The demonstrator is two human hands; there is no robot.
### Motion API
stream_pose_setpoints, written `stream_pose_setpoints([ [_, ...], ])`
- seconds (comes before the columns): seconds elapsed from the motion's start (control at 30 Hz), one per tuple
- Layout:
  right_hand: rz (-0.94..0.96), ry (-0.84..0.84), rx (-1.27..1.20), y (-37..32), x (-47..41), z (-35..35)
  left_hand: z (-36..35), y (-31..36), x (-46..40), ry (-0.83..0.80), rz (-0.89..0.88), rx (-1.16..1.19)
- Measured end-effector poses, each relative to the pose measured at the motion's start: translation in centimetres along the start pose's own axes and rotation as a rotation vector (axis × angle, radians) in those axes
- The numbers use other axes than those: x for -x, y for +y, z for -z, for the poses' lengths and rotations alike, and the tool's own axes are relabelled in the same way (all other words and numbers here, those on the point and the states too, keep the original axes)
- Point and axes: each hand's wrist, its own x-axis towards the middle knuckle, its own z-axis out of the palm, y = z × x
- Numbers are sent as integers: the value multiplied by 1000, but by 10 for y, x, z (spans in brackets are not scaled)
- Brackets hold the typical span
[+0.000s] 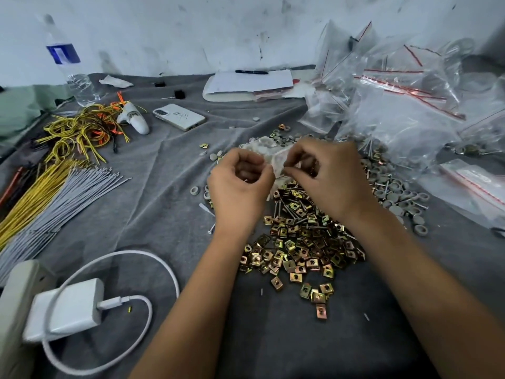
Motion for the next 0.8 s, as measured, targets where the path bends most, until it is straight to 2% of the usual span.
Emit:
stream_pose_setpoints([
  [0.17, 46, 180, -75, -11, -6, -3, 25, 1, -22, 244, 90, 156],
  [0.23, 39, 53, -50, -15, -6, -9, 41, 1, -31, 331, 172, 312],
  [0.3, 65, -234, 15, -22, -4, -19, 54, 4, -38, 355, 259, 561],
  [0.37, 127, -463, 101, -30, 0, -34, 66, 8, -43, 368, 261, 705],
  [0.43, 149, -539, 121, -40, 2, -48, 77, 11, -47, 390, 205, 782],
  [0.53, 162, -560, 105, -55, 1, -65, 96, 17, -52, 400, 106, 923],
  [0.63, 149, -685, 161, -62, -3, -76, 113, 23, -50, 361, 10, 1091],
  [0.7, 120, -740, 188, -64, -5, -80, 119, 27, -49, 400, -89, 1048],
  [0.73, 115, -759, 209, -64, -7, -81, 120, 28, -49, 460, -159, 905],
  [0.8, 116, -770, 234, -64, -8, -81, 116, 29, -49, 555, -328, 431],
])
